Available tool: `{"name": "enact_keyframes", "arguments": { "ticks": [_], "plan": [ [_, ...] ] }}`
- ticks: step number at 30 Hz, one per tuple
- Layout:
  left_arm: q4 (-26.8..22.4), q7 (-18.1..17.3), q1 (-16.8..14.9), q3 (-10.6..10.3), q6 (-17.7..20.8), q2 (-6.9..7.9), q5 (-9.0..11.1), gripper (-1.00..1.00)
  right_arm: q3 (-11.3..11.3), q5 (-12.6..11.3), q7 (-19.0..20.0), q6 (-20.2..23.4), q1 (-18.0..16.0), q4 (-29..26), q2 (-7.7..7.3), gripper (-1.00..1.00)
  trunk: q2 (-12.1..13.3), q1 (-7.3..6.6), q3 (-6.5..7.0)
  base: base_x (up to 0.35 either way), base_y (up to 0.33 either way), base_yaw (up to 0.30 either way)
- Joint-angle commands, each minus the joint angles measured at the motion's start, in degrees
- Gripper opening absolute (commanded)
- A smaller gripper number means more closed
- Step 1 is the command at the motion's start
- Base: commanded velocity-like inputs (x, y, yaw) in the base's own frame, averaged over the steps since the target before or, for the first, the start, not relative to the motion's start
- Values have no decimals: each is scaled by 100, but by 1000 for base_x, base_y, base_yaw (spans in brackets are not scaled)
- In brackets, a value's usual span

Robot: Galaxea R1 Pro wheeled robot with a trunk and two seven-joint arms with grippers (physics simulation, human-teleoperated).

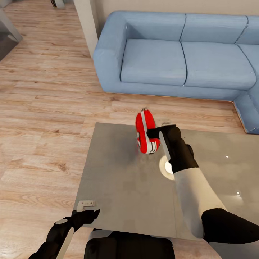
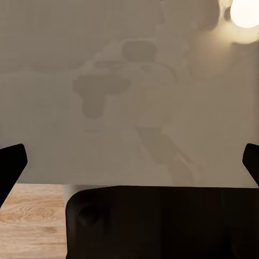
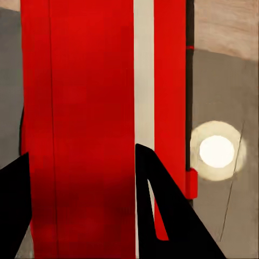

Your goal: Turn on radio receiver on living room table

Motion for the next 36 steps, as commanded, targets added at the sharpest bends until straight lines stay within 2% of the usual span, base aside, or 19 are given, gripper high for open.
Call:
{"name": "enact_keyframes", "arguments": {
  "ticks": [1, 5, 7, 14, 22, 27, 28, 29, 31, 32, 34, 36],
  "plan": [
    [-1, 3, 0, 0, 0, 0, 0, 100, 1, 18, 3, 107, 3, -88, 0, -100, 0, 0, 0, 0, 0, 0],
    [-1, 2, 0, -3, 0, 0, 0, 100, 2, 18, 13, 425, 25, -452, 0, -100, 0, 0, 0, 0, 0, 0],
    [-1, 2, 0, -3, 0, -3, 0, 100, 6, 13, 20, 704, 42, -819, 0, -100, 0, 0, 0, 0, 0, 0],
    [-1, 1, 0, -3, 0, -41, 0, 100, 8, -5, 43, 732, 50, -1525, 0, -100, 0, 0, 0, 0, 0, 0],
    [-9, 0, 0, -3, 0, -44, 0, 100, 0, -16, 85, 732, 51, -1603, 0, -100, 0, 0, 0, 0, 0, 0],
    [-14, 0, 0, -14, 0, -47, 0, 100, 30, -16, 498, 732, 47, -1648, -19, -100, 0, 0, 0, 0, 0, 0],
    [-16, 0, 0, -57, 0, -56, 0, 100, 44, -15, 807, 732, 44, -1667, -145, -100, 0, 0, 0, 0, 0, 0],
    [-17, 0, 0, -80, 0, -68, 0, 100, 58, -14, 927, 732, 46, -1672, -195, -100, 0, 0, 0, 0, 0, 0],
    [-18, 0, 0, -174, 0, -129, 0, 100, 171, -11, 1309, 732, 60, -1681, -392, -100, 0, 0, 0, 0, 0, 0],
    [-18, 0, 0, -265, -3, -196, -2, 100, 391, -7, 1699, 732, 80, -1687, -649, -100, 0, 0, 0, 0, 0, 0],
    [-20, 0, 0, -348, -6, -270, -9, 100, 751, 4, 2195, 732, 94, -1697, -1002, -100, 0, 0, 0, 0, 0, 0],
    [-59, -2, 0, -383, -6, -318, -11, 100, 1006, 10, 2590, 732, 100, -1700, -1231, -100, 0, 0, 0, 0, 0, 0]
  ]
}}
